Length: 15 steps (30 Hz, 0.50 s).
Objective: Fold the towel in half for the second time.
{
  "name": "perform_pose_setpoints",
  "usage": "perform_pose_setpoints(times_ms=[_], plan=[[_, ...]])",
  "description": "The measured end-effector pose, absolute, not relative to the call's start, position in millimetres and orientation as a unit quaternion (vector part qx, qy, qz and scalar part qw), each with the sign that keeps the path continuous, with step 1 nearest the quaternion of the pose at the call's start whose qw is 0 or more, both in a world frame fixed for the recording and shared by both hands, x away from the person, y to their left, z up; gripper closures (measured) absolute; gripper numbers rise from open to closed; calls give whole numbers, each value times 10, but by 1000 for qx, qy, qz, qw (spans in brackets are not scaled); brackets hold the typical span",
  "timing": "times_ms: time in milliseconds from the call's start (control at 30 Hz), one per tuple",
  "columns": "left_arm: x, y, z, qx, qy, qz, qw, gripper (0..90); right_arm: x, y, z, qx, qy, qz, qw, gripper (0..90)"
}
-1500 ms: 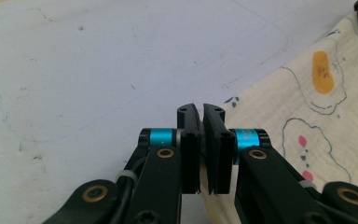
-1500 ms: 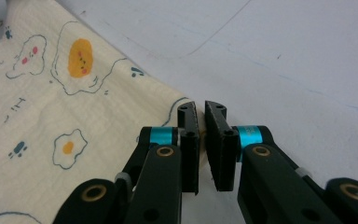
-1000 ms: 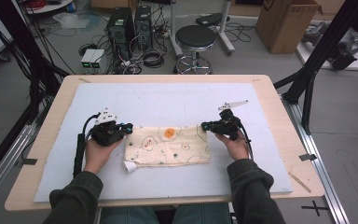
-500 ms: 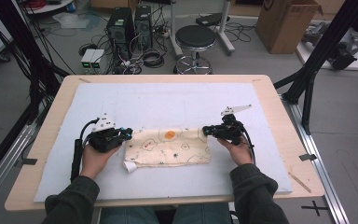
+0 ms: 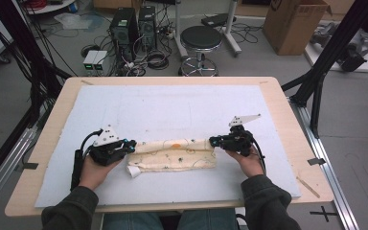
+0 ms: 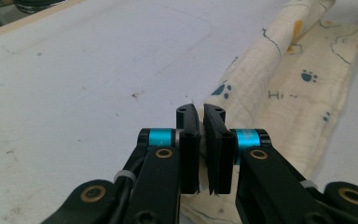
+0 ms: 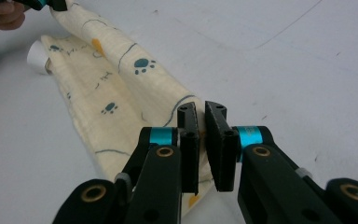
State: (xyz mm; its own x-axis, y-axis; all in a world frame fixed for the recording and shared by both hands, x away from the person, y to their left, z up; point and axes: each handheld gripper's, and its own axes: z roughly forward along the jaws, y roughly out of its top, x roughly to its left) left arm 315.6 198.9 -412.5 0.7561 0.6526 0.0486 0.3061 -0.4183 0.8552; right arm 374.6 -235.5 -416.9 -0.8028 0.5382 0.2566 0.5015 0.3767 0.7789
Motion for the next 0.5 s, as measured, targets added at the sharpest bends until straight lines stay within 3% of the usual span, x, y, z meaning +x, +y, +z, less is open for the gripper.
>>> perform_pose_setpoints(times_ms=[500], plan=[[2945, 2013, -4249, 837, 268, 175, 443, 837, 3553, -2323, -4257, 289, 852, 436, 11, 837]])
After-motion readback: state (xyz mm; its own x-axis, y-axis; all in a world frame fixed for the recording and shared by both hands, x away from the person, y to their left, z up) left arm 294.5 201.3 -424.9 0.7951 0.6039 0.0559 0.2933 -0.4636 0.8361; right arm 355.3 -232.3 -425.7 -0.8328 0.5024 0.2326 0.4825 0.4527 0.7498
